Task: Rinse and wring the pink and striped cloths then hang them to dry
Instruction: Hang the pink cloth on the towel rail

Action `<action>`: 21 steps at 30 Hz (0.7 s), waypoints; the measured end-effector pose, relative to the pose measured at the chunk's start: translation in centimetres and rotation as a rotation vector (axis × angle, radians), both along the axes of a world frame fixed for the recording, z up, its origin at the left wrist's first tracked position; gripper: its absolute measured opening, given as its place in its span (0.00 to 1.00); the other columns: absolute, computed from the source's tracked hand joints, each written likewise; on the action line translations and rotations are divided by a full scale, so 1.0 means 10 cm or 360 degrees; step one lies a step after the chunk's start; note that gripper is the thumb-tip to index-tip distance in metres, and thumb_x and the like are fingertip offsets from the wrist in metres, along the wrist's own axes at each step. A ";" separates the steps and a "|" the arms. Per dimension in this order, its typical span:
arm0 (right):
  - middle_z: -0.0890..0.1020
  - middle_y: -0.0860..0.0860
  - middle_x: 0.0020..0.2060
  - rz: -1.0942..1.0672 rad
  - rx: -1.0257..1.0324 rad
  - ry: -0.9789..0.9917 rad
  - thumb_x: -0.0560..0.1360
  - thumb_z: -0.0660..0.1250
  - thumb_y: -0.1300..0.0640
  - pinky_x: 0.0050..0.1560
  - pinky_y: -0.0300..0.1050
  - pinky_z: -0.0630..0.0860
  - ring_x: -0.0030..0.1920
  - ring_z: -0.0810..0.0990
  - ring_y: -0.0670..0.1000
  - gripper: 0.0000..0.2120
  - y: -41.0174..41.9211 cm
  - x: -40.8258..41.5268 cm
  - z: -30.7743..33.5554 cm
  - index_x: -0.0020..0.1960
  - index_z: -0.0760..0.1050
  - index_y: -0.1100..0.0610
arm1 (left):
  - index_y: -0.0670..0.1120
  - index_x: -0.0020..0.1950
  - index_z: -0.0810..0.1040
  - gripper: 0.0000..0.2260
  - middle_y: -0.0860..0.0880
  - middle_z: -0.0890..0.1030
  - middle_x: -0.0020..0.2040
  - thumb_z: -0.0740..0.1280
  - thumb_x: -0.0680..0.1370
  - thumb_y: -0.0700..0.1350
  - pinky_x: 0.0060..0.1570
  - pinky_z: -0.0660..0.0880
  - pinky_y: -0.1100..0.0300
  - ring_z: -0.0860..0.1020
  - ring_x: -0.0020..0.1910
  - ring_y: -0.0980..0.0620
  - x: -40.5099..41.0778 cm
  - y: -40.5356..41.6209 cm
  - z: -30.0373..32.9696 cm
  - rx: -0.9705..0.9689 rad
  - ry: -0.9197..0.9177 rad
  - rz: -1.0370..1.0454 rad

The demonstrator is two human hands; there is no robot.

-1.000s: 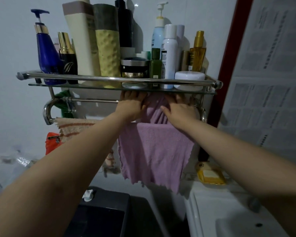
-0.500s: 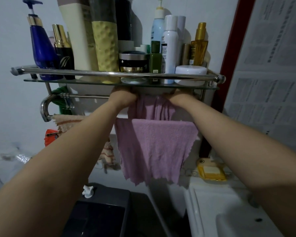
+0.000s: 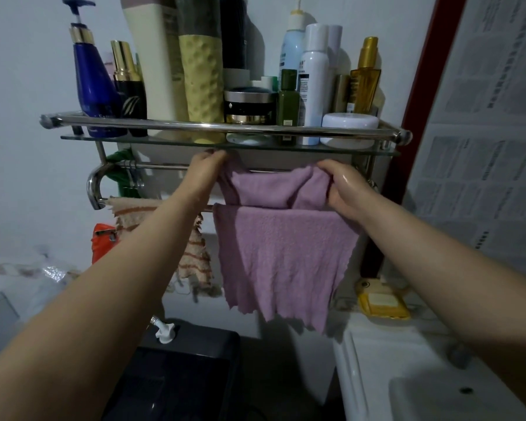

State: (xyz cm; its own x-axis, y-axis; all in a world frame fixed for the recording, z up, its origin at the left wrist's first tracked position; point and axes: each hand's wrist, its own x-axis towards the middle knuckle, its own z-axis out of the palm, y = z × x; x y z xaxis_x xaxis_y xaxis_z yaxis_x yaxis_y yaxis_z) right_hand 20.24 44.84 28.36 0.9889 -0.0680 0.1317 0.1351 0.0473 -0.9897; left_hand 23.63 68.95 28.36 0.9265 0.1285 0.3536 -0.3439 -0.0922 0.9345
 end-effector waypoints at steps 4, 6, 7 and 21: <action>0.74 0.48 0.36 0.0184 -0.1154 -0.0720 0.76 0.64 0.59 0.44 0.41 0.71 0.39 0.73 0.46 0.09 -0.05 -0.04 0.01 0.37 0.72 0.55 | 0.42 0.39 0.75 0.08 0.45 0.75 0.40 0.63 0.77 0.44 0.40 0.70 0.57 0.73 0.39 0.50 -0.03 -0.12 -0.10 0.0708 -0.0386 -0.0117; 0.74 0.49 0.43 0.0110 -0.1994 -0.1228 0.75 0.64 0.56 0.47 0.45 0.72 0.43 0.71 0.49 0.07 -0.05 0.00 0.01 0.40 0.72 0.55 | 0.40 0.42 0.76 0.13 0.40 0.75 0.46 0.61 0.73 0.49 0.44 0.72 0.55 0.74 0.44 0.45 0.00 -0.13 -0.13 0.1558 -0.0904 -0.0016; 0.74 0.50 0.50 0.0053 -0.2335 -0.1374 0.76 0.62 0.52 0.50 0.49 0.72 0.49 0.71 0.50 0.06 -0.06 0.05 -0.02 0.44 0.73 0.54 | 0.40 0.42 0.76 0.13 0.39 0.75 0.49 0.61 0.72 0.51 0.44 0.73 0.53 0.74 0.46 0.42 0.02 -0.16 -0.15 0.1905 -0.1100 -0.0002; 0.72 0.55 0.66 -0.0629 -0.2000 -0.0236 0.80 0.51 0.43 0.64 0.51 0.67 0.65 0.70 0.58 0.21 -0.04 0.56 0.09 0.68 0.67 0.51 | 0.54 0.68 0.71 0.29 0.47 0.74 0.68 0.60 0.69 0.64 0.67 0.64 0.41 0.73 0.65 0.42 0.75 -0.10 0.19 0.1659 0.0311 0.0338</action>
State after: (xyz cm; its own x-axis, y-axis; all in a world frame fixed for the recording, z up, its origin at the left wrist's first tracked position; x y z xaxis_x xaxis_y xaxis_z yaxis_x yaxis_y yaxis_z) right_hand 25.86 44.42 29.26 0.9017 -0.0991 0.4208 0.0381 -0.9514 -0.3057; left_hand 31.10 67.95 30.22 0.9730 0.0144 0.2305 -0.0809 -0.9135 0.3986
